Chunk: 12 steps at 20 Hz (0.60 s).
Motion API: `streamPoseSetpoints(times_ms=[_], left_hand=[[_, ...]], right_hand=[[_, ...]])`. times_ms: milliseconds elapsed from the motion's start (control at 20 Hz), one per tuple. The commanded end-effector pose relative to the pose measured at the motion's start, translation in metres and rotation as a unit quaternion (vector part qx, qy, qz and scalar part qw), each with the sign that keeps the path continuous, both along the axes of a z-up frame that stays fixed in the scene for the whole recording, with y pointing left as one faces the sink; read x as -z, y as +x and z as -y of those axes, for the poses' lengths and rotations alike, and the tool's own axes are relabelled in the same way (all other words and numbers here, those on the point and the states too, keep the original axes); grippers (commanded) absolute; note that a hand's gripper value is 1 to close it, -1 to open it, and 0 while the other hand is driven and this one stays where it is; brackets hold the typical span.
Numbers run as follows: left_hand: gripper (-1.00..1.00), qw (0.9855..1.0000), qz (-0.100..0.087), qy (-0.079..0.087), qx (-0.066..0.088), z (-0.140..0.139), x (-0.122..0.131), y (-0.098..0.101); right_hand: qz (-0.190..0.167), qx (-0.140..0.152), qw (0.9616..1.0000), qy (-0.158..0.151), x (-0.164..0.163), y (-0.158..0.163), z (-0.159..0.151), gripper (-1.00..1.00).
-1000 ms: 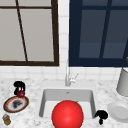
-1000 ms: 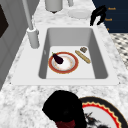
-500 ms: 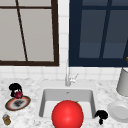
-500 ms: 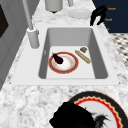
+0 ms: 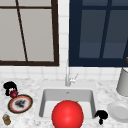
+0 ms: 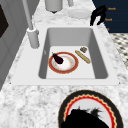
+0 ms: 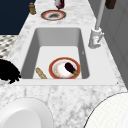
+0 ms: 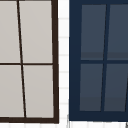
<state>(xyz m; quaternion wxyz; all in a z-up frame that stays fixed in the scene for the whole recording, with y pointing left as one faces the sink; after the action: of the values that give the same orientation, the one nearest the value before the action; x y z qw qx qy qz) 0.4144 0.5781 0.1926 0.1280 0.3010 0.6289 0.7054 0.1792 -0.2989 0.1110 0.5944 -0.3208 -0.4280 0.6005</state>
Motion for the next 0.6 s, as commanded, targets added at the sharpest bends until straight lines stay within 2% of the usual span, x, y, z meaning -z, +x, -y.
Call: streamPoseSetpoints(times_ms=[0, 200, 300, 400, 550], left_hand=[[1.00, 0.9995, -0.010, -0.001, -0.031, -0.009, -0.026, -0.007], [1.00, 0.9996, -0.003, 0.003, -0.027, -0.012, -0.054, -0.025], [1.00, 0.9996, -0.001, 0.013, -0.024, -0.012, -0.064, -0.037], [1.00, 0.9994, -0.001, 0.024, -0.025, -0.008, -0.070, -0.048], [1.00, 0.9993, -0.001, 0.026, -0.028, 0.003, -0.061, -0.065]], right_hand=[[0.000, 0.000, 1.0000, 0.000, 0.000, 0.000, 0.000, 0.00], [0.000, 0.000, 1.0000, 0.000, 0.000, 0.000, 0.000, 0.00], [0.000, 0.000, 1.0000, 0.000, 0.000, 0.000, 0.000, 0.00], [0.000, 0.000, 1.0000, 0.000, 0.000, 0.000, 0.000, 0.00], [0.000, 0.000, 1.0000, 0.000, 0.000, 0.000, 0.000, 0.00]])
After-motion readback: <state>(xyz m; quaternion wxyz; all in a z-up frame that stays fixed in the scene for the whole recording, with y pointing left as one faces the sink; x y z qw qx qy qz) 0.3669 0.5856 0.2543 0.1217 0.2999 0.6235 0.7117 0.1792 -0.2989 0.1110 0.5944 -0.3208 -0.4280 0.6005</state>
